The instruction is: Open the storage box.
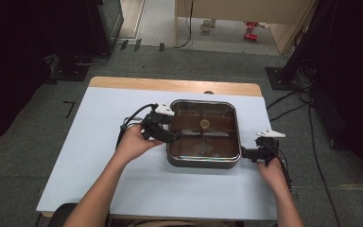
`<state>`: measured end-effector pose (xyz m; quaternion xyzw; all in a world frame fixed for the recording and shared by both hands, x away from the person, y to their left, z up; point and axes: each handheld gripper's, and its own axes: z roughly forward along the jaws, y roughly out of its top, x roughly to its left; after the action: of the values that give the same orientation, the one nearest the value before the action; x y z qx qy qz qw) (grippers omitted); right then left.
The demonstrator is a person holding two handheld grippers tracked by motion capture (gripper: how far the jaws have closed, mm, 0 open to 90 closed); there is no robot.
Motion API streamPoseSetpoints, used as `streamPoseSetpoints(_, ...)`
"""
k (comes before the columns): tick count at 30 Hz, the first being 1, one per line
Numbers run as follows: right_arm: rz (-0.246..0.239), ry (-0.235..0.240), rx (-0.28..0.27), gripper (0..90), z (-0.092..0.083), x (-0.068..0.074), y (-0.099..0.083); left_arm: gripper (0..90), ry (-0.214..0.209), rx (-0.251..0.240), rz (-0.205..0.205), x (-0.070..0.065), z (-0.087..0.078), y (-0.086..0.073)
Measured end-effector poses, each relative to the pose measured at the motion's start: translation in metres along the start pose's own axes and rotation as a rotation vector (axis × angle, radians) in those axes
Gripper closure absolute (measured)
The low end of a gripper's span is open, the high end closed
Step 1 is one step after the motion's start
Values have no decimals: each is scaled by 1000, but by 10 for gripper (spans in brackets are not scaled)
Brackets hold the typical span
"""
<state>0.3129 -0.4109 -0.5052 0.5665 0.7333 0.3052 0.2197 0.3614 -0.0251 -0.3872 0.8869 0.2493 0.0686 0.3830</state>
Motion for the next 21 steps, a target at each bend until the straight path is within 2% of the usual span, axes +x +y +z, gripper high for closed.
streamPoseSetpoints(1, 0, 0, 0, 0, 0, 0, 0, 268, 0, 0, 0, 0, 0, 0)
streamPoseSetpoints(4, -2, 0, -1, 0, 0, 0, 0, 269, 0, 5, 39, -6, 12, 7)
streamPoseSetpoints(12, 1, 0, 1, 0, 0, 0, 0, 277, -8, 3, 59, -9, 32, 16)
streamPoseSetpoints(14, 1, 0, 1, 0, 0, 0, 0, 314, 0, -8, 69, -10, 40, 19)
streamPoseSetpoints(17, 0, 0, 0, 0, 0, 0, 0, 320, -6, -13, 63, -9, 46, 21)
streamPoseSetpoints(21, -1, 0, 0, 0, 0, 0, 0, 331, -28, 8, 47, -7, 62, 24)
